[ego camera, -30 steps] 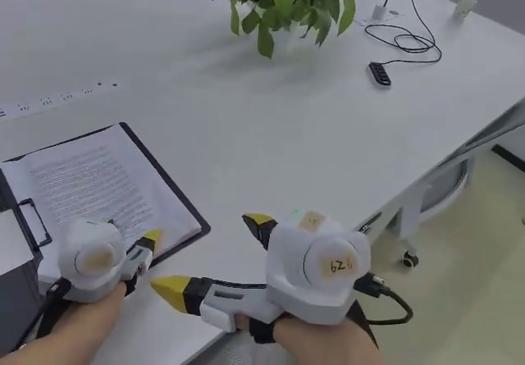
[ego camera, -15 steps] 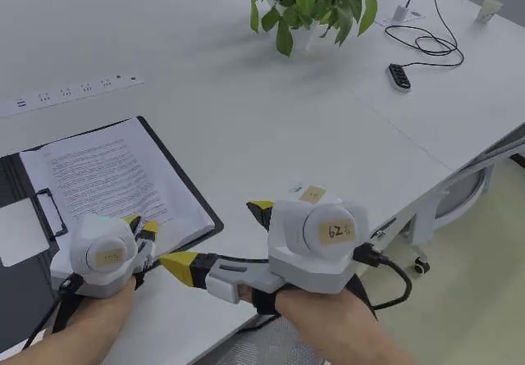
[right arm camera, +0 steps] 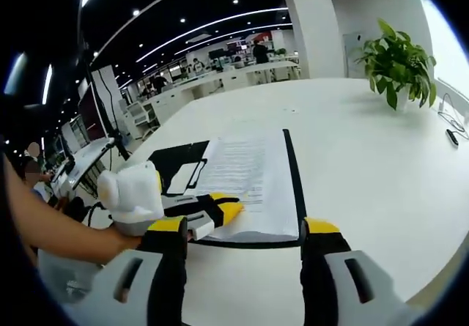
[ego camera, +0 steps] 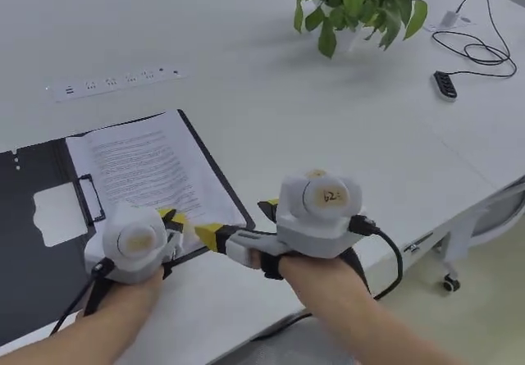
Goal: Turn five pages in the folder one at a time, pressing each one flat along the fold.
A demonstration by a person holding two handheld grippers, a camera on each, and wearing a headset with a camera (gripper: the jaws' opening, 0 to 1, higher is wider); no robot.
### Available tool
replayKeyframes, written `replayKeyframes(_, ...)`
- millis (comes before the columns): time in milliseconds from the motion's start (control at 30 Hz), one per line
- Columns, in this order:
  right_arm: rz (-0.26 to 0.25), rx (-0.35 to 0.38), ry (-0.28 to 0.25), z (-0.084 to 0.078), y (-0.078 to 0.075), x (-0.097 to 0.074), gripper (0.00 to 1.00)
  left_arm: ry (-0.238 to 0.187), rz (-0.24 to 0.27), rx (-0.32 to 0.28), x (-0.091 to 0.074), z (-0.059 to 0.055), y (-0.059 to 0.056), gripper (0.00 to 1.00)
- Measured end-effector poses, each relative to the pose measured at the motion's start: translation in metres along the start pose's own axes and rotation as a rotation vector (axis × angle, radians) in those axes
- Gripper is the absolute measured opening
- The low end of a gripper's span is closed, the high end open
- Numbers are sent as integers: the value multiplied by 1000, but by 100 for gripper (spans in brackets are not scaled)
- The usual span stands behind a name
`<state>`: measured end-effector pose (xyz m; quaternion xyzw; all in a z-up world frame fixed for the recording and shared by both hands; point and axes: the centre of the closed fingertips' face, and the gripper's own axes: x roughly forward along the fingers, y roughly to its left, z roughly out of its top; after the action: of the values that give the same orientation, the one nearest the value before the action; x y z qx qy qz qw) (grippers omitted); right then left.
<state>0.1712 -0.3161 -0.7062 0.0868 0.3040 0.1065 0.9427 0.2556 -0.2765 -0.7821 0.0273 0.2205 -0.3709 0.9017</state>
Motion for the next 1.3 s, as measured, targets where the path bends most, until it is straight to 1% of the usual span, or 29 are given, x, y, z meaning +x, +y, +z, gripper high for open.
replayKeyframes(33,-6,5,12,-3,-2,3,59,1,-1,-1,0,0,0,3)
replayKeyframes(100,-8,26,12,-5,-5,8,54,3,-2,-2,0,0,0,3)
replayKeyframes(200,-16,27,20,-8,-10,15,48,3,-7,-4,0,0,0,3)
replayKeyframes(267,-14,41,26,-9,-13,18,44,5,-12,4,0,0,0,3)
replayKeyframes(300,-21,48,31,-10,-16,21,41,5,-13,3,0,0,-1,3)
replayKeyframes(367,-28,56,33,-12,-21,25,39,6,-11,6,-1,0,-1,3)
replayKeyframes(500,-42,78,39,-16,-31,32,28,4,-14,13,-1,0,-1,3)
replayKeyframes(567,-45,97,52,-20,-36,37,25,4,-15,19,-1,0,-1,3)
replayKeyframes(667,-50,119,69,-25,-42,42,24,1,-9,17,-1,0,-1,3)
replayKeyframes(900,-45,120,92,-33,-45,52,18,-4,-3,11,-2,0,-1,3)
replayKeyframes(1033,-48,120,96,-35,-46,54,8,-5,-1,6,-1,0,-1,3)
replayKeyframes(1167,-64,143,99,-36,-52,55,1,-6,1,6,-1,0,-1,3)
replayKeyframes(1300,-60,180,98,-36,-54,55,0,-4,0,6,-1,0,-1,3)
